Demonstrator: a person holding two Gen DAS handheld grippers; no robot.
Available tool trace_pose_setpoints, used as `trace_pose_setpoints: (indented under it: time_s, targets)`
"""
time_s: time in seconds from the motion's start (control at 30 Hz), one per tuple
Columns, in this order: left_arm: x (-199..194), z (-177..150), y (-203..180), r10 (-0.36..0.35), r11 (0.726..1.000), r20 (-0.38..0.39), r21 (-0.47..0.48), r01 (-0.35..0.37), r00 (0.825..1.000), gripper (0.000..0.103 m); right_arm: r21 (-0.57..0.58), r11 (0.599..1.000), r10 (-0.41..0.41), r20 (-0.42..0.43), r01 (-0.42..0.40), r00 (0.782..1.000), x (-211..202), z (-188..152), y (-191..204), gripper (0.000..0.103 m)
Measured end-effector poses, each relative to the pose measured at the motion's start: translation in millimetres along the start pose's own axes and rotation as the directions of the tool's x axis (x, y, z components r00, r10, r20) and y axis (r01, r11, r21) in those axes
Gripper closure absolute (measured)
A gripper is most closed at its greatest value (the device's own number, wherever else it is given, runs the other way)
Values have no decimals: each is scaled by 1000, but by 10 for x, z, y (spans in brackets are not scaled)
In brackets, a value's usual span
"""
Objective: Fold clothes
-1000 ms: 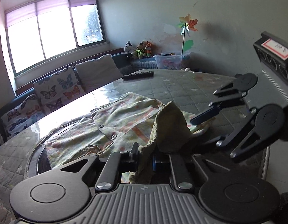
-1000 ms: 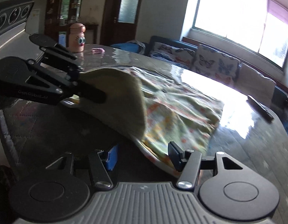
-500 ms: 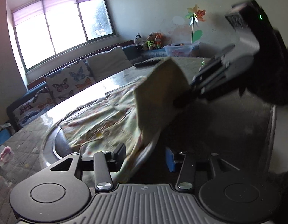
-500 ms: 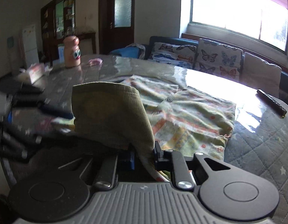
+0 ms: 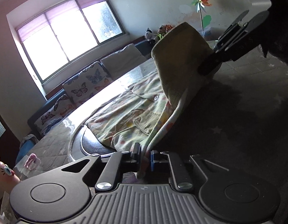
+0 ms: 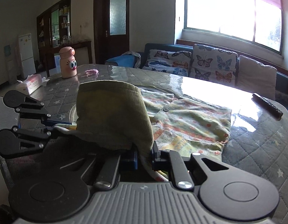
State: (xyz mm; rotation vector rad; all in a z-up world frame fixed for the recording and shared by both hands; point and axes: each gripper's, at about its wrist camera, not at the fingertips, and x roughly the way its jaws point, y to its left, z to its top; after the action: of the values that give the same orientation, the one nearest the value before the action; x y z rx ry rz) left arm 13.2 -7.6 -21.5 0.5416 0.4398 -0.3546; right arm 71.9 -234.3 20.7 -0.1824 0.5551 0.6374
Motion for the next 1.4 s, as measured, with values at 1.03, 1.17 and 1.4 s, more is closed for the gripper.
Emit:
trace_pose_setpoints:
  time_s: [1.03,1.17,1.4]
  targets:
    - [-591,423,579,-95,973,62,-206,106,994,94,-74,990,123,-10,-124,992,-605,563,97,95]
    - [-142,509,805,-99,963,21,-251,101,995,94,-62,992,107,-50,-110,993,-205,792,-100,95]
    - [585,354,906,-121,944,-127,-320,74,984,91,23,1000,15,-68,-13,998,384,772,-334,80]
